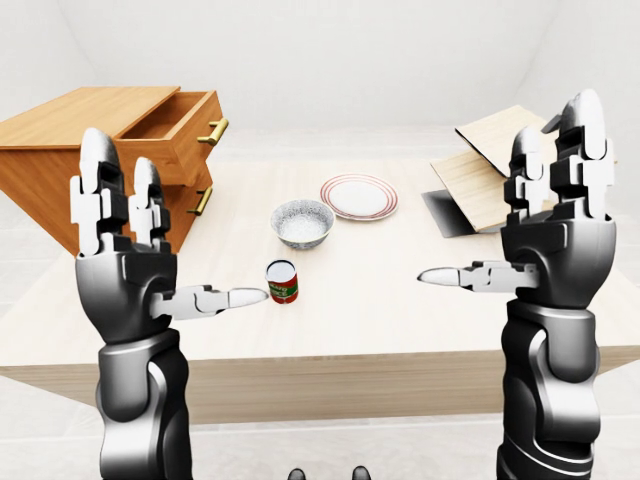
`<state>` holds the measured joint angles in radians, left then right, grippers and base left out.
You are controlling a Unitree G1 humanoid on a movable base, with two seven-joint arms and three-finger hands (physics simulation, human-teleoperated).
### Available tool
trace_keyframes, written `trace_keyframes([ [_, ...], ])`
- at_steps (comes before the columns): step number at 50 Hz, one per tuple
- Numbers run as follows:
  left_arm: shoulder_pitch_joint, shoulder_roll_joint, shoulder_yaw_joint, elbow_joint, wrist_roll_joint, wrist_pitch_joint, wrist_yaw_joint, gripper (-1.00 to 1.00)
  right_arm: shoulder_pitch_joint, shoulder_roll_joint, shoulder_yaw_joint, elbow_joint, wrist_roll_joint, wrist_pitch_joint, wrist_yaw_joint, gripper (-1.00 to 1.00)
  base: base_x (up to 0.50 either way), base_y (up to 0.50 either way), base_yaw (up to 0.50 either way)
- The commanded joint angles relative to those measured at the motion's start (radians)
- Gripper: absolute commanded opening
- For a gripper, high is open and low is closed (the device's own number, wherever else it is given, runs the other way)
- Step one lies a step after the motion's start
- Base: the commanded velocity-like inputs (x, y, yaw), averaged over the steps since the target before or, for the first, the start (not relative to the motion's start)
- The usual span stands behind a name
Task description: Close the top drawer of the cabinet.
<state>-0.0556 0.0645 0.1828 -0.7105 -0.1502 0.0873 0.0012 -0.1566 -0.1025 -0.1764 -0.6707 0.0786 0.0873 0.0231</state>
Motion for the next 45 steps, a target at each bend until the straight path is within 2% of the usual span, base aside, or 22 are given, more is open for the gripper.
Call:
trace_keyframes([
  [1,-0.016,0.005,0.028,-0.054,-0.032,0.000,0.012,1.00,-0.021,-0.003,-0.015,-0.021,0.013,0.000,-0.005,1.00,0.00,0.00,0.00],
  [7,-0.013,0.011,0.028,-0.054,-0.028,0.000,0.012,1.00,-0.006,-0.010,0.006,-0.004,-0.017,0.000,-0.005,1.00,0.00,0.00,0.00],
  [11,-0.008,0.028,0.014,-0.050,0.015,0.000,0.018,1.00,0.002,-0.005,0.019,-0.020,-0.030,0.000,-0.002,1.00,0.00,0.00,0.00],
  [14,-0.005,0.003,0.036,-0.056,-0.033,0.000,-0.013,1.00,-0.001,0.002,0.015,-0.001,-0.031,0.000,0.000,1.00,0.00,0.00,0.00],
  [20,-0.001,0.009,0.031,-0.067,-0.032,0.000,-0.009,1.00,0.012,0.006,0.025,0.001,-0.034,0.000,0.009,1.00,0.00,0.00,0.00],
  [21,0.000,0.009,0.029,-0.072,-0.031,0.000,-0.007,1.00,0.023,0.015,0.020,-0.016,0.005,0.000,0.041,1.00,0.21,0.00,0.00],
  [33,-0.002,0.012,0.033,-0.065,-0.027,0.000,-0.009,1.00,0.023,0.017,0.032,-0.017,-0.019,0.000,0.034,1.00,0.50,0.03,0.00],
  [45,-0.002,0.011,0.034,-0.055,-0.025,0.000,-0.006,1.00,0.024,0.018,0.030,-0.017,-0.026,0.000,0.032,1.00,0.32,0.46,0.00],
])
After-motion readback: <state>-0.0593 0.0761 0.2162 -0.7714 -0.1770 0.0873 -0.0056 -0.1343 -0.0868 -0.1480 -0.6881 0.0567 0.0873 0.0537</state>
